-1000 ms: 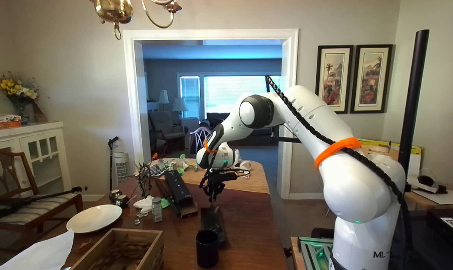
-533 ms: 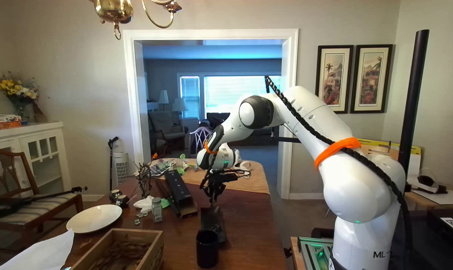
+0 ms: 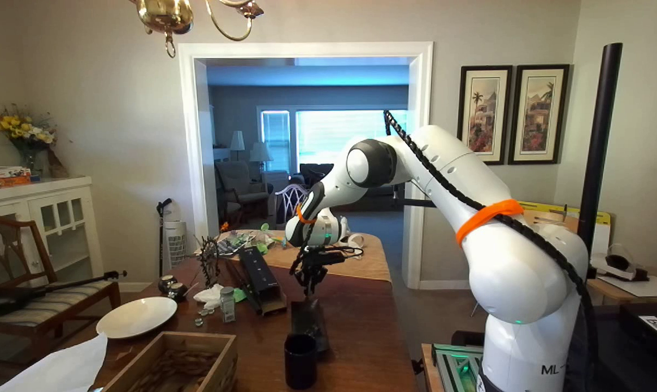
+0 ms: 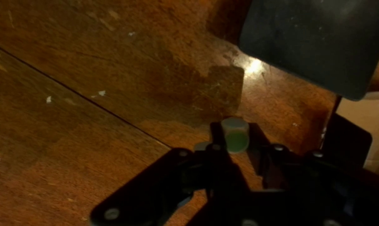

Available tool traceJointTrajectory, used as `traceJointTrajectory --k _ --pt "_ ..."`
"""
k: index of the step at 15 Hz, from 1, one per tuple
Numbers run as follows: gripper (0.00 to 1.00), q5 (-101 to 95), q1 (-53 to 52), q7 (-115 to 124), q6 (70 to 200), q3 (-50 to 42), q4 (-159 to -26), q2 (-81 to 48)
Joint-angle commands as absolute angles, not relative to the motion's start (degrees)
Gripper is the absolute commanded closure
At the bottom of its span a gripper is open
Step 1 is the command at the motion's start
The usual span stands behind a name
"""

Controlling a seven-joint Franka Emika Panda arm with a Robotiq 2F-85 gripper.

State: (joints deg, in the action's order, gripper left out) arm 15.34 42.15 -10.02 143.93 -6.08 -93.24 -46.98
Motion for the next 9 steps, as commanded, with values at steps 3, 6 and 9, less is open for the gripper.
traceJointTrajectory --k 3,6,9 --pt "0.94 16.0 42.1 -9.2 144.5 -5.8 -92.4 -47.6" --pt "0.94 15.9 42.0 -8.9 144.5 -5.7 -92.3 -47.7" --pt "0.94 15.9 41.9 -8.4 144.5 -5.8 -92.1 -47.9"
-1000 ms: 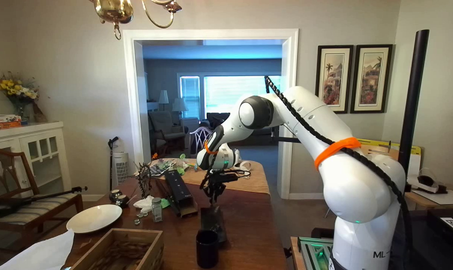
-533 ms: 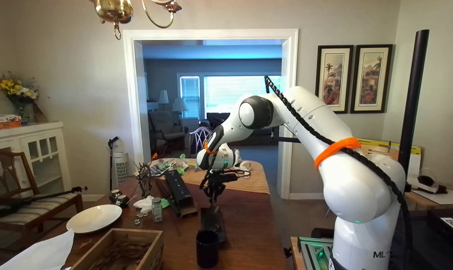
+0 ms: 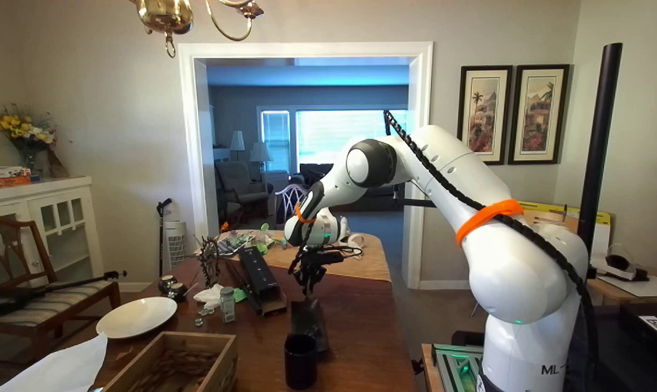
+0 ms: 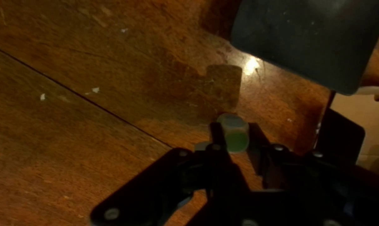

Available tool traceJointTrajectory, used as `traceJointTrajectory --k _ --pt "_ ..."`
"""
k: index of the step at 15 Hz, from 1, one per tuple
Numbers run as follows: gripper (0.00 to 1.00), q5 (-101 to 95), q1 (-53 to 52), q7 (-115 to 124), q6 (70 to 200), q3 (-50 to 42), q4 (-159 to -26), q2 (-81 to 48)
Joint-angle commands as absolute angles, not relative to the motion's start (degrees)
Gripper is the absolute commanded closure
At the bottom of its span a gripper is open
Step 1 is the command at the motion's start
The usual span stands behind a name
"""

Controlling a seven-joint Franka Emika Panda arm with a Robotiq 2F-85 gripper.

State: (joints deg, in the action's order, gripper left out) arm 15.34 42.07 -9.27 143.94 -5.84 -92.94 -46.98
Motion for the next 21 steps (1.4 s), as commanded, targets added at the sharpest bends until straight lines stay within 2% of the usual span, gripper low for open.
traceJointTrajectory --k 1,21 --pt "0.94 15.9 41.9 -8.3 144.5 -5.8 -92.0 -48.0" --pt "0.94 15.9 41.7 -7.1 144.6 -6.0 -91.5 -48.3"
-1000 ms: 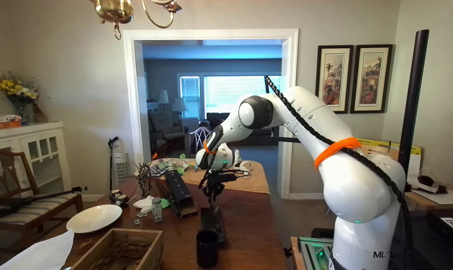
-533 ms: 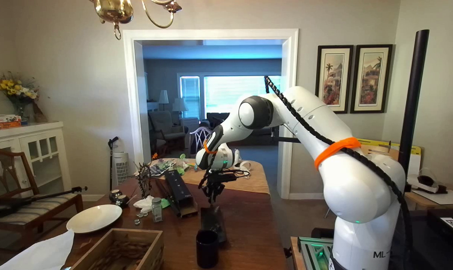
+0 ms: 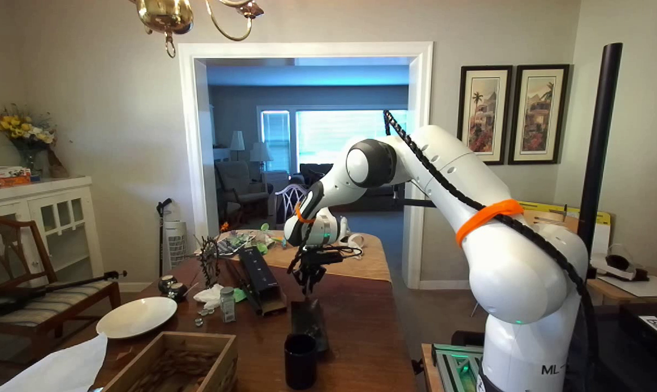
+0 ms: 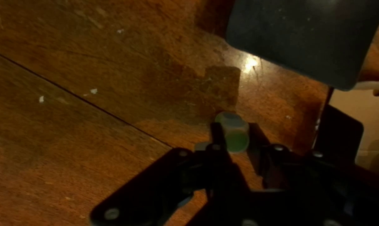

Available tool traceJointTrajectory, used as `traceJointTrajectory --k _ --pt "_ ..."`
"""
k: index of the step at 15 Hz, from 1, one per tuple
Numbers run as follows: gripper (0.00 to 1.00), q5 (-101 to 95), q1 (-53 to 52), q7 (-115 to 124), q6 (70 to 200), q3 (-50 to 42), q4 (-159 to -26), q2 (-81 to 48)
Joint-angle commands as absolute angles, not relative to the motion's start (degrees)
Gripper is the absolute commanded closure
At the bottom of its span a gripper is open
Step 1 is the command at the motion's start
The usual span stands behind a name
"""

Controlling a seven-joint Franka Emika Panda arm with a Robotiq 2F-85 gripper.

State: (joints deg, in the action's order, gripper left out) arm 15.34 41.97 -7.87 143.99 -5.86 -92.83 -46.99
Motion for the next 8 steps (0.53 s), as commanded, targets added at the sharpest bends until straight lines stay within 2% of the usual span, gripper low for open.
traceJointTrajectory --k 1,8 --pt "0.94 15.9 41.7 -7.0 144.6 -6.0 -91.5 -48.2" --pt "0.94 15.9 41.9 -7.4 145.0 -6.1 -92.0 -48.4"
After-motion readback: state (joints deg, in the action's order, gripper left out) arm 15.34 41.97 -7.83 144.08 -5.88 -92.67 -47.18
